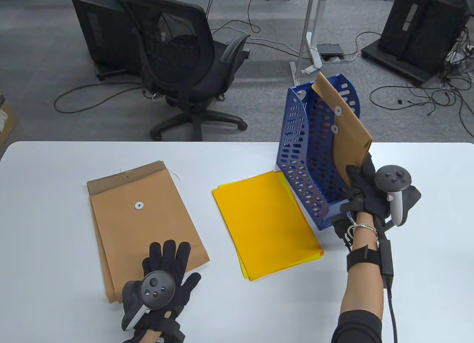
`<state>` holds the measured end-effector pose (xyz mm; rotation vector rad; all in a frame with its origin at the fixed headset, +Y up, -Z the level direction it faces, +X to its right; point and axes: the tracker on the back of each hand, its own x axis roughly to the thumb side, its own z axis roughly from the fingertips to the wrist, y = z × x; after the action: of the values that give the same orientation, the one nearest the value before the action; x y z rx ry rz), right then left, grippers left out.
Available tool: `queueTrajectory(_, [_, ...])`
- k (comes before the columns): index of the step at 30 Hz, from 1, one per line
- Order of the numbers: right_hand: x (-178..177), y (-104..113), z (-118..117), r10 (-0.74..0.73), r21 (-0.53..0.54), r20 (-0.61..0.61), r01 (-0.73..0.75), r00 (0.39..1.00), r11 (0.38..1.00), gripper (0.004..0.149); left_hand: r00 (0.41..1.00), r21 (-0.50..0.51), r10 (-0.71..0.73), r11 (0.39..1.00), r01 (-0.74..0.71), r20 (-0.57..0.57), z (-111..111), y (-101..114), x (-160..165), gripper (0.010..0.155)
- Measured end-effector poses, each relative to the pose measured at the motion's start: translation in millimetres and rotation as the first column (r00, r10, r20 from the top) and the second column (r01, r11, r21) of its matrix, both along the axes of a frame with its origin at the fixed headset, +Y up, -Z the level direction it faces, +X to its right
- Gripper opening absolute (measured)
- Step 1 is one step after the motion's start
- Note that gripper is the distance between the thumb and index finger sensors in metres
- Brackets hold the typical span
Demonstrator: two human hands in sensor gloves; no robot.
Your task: Pull cardstock from document pouches and stack
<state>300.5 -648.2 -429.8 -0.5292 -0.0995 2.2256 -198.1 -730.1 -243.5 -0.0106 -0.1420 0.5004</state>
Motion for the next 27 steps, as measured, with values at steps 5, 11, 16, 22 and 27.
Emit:
queueTrajectory(5, [0.1, 5.0, 1.8, 0.018, 0.065, 0.036, -0.021, 0.999, 0.998, 0.047, 1.000, -0.006, 0.015, 1.000, -0.015, 0.009, 0.0, -0.5, 0.6, 0.074])
queueTrajectory(11, [-3.9, 43.5, 17.2, 0.066, 0.237, 0.061, -0.079, 0.996, 0.968, 0.047, 1.000, -0.006, 0.016, 1.000, -0.016, 0.010, 0.3, -1.1, 1.0, 0.074])
queueTrajectory(16, [-13.2, 83.8, 41.8, 0.097, 0.424, 0.088, -0.125, 0.991, 0.897, 0.047, 0.999, -0.007, 0.028, 1.000, -0.028, 0.032, 1.6, -0.1, 3.3, 0.074])
queueTrajectory(22, [-32.3, 126.0, 83.9, 0.088, 0.652, 0.115, -0.142, 0.989, 0.745, 0.046, 0.995, 0.029, 0.073, 0.997, -0.075, 0.063, 3.0, 7.7, 6.6, 0.075])
queueTrajectory(27, [-53.0, 147.6, 124.5, 0.087, 0.804, 0.119, -0.147, 0.989, 0.577, 0.046, 0.974, 0.041, 0.190, 0.980, -0.196, 0.121, -8.0, 19.8, 2.8, 0.077])
